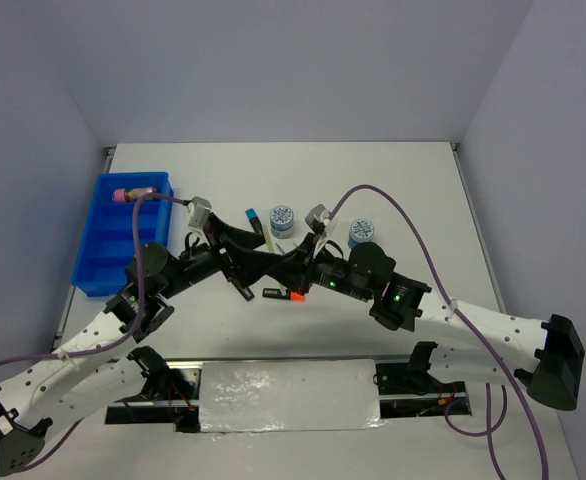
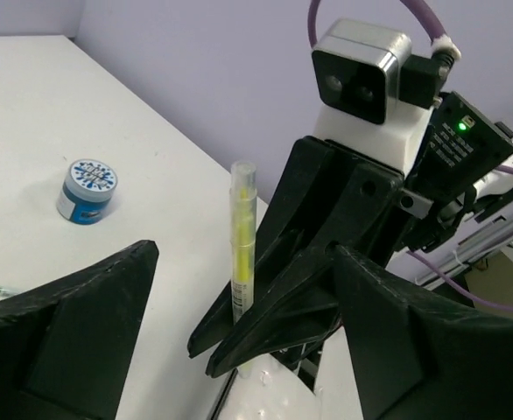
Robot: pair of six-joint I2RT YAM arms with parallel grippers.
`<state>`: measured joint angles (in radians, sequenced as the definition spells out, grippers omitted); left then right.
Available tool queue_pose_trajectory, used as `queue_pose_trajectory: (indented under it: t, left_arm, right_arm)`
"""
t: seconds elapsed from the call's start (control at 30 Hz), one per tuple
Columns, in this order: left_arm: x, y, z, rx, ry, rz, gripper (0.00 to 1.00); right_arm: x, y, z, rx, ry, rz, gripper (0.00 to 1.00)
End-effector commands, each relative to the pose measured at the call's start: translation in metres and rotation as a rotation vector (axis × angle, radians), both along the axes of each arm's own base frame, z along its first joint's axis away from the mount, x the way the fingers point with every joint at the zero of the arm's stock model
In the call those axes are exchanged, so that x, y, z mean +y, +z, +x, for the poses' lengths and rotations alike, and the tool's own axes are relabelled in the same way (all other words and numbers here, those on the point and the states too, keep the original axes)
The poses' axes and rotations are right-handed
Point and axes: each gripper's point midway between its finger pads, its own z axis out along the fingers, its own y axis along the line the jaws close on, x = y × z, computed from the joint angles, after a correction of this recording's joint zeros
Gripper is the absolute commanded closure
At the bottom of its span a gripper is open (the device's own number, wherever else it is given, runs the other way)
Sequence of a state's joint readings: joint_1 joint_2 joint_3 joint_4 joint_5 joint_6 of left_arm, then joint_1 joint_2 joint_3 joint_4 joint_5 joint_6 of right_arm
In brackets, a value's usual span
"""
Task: Sort the stationery into containers
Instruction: Close the pen cap on the pen.
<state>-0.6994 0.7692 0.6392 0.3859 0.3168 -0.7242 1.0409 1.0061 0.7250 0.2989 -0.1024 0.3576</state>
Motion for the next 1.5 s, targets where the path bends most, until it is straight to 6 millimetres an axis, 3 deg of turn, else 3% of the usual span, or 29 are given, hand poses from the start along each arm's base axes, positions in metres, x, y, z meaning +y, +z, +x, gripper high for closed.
queue_pose_trajectory:
  t: [0.0, 0.3, 0.5, 0.67, 0.8, 1.03, 1.07, 1.1, 1.3, 1.33, 1.43, 1.47]
  left_arm:
    - [0.009, 0.030, 0.003, -0.080, 0.060, -0.028, 0.04]
    - [0.020, 0.037, 0.020, -0.089, 0.173, -0.021, 0.08]
    - [0.022, 0.039, 0.022, -0.091, 0.192, -0.036, 0.21]
    - [0.027, 0.040, 0.020, -0.104, 0.202, -0.068, 0.26]
    - [0.022, 0.042, 0.015, -0.108, 0.165, -0.079, 0.39]
    - [0.015, 0.031, 0.012, -0.095, 0.118, -0.087, 0.44]
    - [0.014, 0.030, 0.011, -0.092, 0.113, -0.089, 0.57]
    - [0.012, 0.028, 0.012, -0.086, 0.108, -0.084, 0.62]
    - [0.011, 0.025, 0.013, -0.080, 0.107, -0.075, 0.77]
    - [0.011, 0.026, 0.013, -0.081, 0.102, -0.076, 0.88]
    - [0.008, 0.027, 0.013, -0.070, 0.096, -0.065, 1.00]
    - [0.006, 0.024, 0.014, -0.062, 0.092, -0.056, 1.00]
  right_arm:
    - [0.002, 0.006, 0.001, -0.018, -0.005, 0.018, 1.00]
    - [0.007, 0.000, -0.003, 0.006, 0.032, -0.002, 1.00]
    - [0.009, -0.004, -0.003, 0.008, 0.038, -0.012, 1.00]
    - [0.009, -0.002, -0.006, 0.011, 0.053, -0.016, 1.00]
    - [0.008, -0.003, -0.005, 0.011, 0.044, -0.018, 1.00]
    - [0.008, -0.002, -0.004, 0.011, 0.039, -0.018, 1.00]
    - [0.009, -0.002, -0.004, 0.012, 0.041, -0.021, 1.00]
    - [0.009, -0.002, -0.004, 0.011, 0.039, -0.023, 1.00]
    - [0.009, 0.002, -0.002, -0.001, 0.032, -0.030, 1.00]
    - [0.009, 0.002, -0.001, -0.003, 0.029, -0.029, 1.00]
    - [0.010, 0.005, 0.000, -0.013, 0.027, -0.027, 1.00]
    - [0.010, 0.005, 0.002, -0.014, 0.022, -0.031, 1.00]
